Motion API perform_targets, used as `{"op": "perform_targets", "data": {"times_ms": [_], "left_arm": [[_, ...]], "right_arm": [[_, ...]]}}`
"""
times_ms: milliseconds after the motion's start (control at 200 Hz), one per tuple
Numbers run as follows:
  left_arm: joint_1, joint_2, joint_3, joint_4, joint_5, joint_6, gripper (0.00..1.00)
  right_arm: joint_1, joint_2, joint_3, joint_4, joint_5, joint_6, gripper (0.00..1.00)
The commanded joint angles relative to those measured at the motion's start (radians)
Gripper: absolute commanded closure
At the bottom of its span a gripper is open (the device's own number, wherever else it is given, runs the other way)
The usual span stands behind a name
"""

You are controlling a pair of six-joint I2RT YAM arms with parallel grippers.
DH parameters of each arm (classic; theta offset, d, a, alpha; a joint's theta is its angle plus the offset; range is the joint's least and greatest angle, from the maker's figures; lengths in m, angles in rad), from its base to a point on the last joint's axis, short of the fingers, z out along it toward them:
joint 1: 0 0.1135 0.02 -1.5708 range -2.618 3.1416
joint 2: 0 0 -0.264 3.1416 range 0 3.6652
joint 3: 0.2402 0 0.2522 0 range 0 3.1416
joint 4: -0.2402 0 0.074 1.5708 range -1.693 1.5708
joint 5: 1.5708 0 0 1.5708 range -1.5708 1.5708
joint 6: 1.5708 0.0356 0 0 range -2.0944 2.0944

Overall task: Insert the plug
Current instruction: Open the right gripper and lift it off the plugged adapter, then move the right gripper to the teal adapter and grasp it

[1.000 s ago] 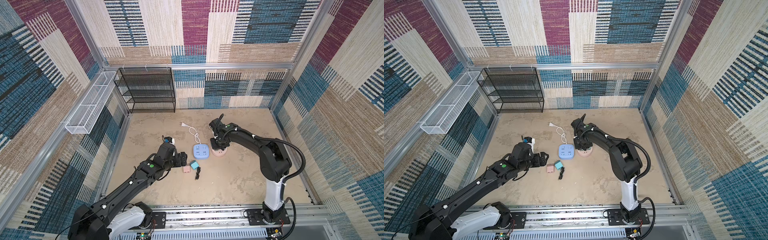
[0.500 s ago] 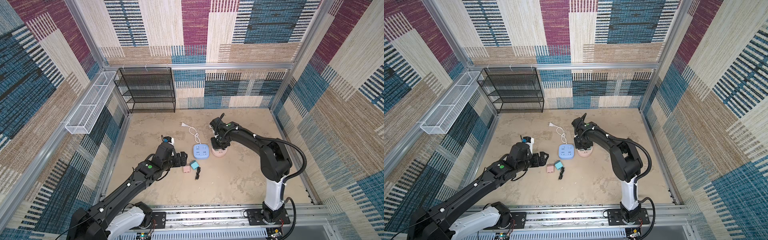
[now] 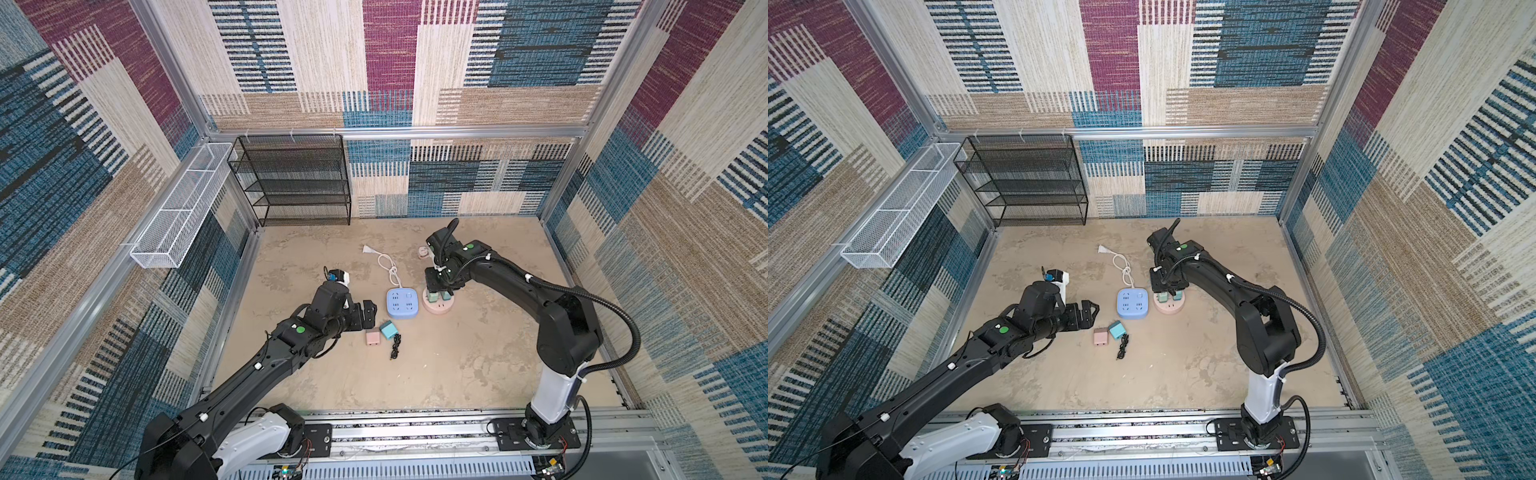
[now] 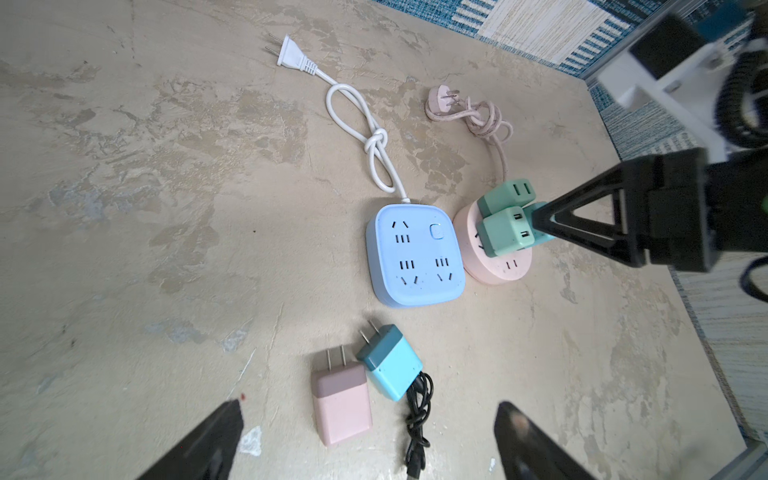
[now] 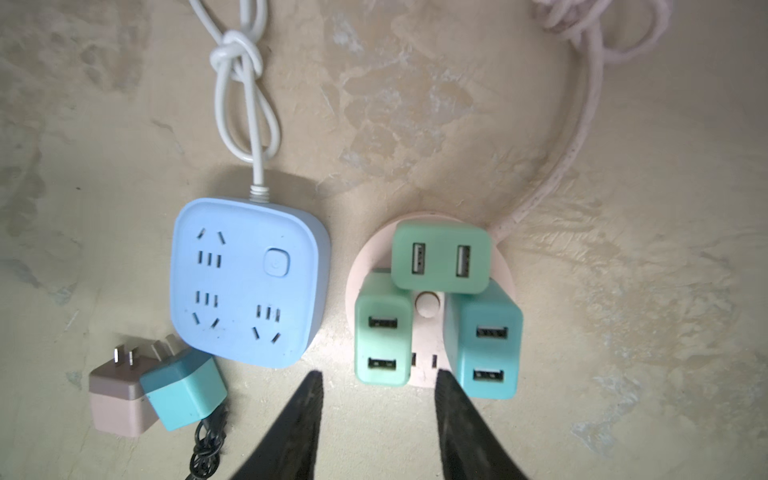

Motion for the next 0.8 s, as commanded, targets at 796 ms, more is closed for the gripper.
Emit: {"op": "perform_targets", "data": {"times_ms": [796], "left_arm": [[0.100,-0.079,-0.054,-0.014,0.169,-0.045,0.00]], "right_arm": [[0.361,-0.241,-0.501,0.584,-0.060,0.031,0.47]]}}
